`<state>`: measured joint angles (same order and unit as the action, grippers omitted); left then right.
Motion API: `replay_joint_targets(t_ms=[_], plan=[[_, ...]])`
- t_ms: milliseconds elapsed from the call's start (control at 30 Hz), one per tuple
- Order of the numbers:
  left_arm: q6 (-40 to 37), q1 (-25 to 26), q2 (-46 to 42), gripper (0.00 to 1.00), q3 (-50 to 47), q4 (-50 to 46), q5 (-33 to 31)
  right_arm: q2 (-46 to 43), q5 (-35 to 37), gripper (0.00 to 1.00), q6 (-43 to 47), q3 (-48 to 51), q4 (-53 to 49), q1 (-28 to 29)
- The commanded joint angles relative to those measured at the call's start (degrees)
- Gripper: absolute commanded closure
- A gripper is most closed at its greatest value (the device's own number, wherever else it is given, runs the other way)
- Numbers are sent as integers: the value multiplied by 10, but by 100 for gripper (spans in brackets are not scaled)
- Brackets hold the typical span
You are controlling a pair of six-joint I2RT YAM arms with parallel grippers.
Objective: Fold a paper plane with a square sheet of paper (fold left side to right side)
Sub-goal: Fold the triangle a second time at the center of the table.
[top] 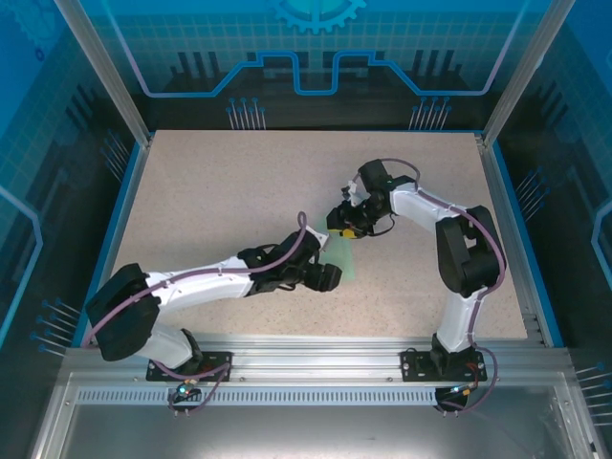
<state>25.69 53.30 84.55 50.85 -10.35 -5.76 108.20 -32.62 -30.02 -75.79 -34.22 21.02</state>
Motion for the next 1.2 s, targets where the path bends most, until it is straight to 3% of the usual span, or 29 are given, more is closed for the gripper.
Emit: replay_joint_targets(t_ms=[0,433,633,1167], plan=[[-21,20,37,24,51,-45,-82,-9,-16,53,-13,4,-2,10],[4,73,206,22,236,-198,-212,1,-16,53,-17,-2,-4,13],[8,82,242,27,272,-232,-238,6,-15,53,-19,-1,0,13],[-6,88,225,86,265,-231,-238,15,11,54,-3,-15,-23,13]])
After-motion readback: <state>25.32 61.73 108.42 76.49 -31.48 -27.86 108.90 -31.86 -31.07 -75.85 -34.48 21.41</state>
